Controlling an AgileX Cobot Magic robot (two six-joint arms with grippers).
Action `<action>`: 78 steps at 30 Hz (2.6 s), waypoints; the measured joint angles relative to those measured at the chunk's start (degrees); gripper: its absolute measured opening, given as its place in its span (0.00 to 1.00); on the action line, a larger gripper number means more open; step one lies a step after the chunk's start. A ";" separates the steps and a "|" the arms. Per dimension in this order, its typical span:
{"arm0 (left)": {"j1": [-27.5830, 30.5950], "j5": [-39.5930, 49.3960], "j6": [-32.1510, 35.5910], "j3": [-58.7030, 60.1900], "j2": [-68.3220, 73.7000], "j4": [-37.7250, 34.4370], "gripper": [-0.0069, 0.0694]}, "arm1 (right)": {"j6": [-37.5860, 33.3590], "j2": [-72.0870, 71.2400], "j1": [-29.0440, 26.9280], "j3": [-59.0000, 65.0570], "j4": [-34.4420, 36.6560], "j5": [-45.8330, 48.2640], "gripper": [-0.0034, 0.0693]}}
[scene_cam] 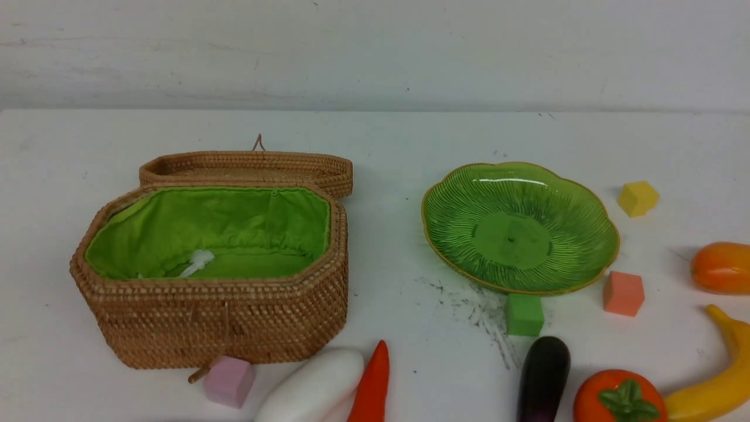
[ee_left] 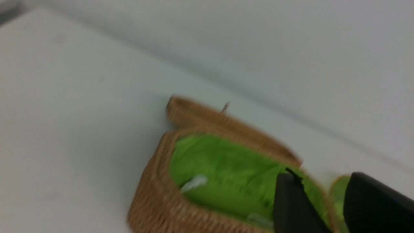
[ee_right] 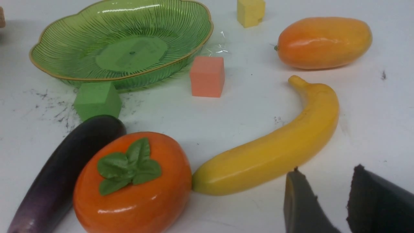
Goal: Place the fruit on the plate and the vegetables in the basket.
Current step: Grab a mangosteen with your left arm and put it on the plate on the right
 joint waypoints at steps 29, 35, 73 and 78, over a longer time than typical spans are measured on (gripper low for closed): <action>-20.55 27.70 12.30 -0.50 30.95 -2.59 0.93 | 0.00 0.00 0.00 0.00 0.00 0.00 0.38; -20.61 23.61 12.11 -0.56 36.78 -1.64 0.97 | 0.00 0.00 0.00 0.00 0.00 0.00 0.38; -20.61 27.69 9.36 -5.00 48.28 1.64 0.79 | 0.00 0.00 0.00 0.00 0.00 0.00 0.38; -20.61 33.91 13.17 -10.65 42.12 -3.31 0.79 | 0.00 0.00 0.00 0.00 0.00 0.00 0.38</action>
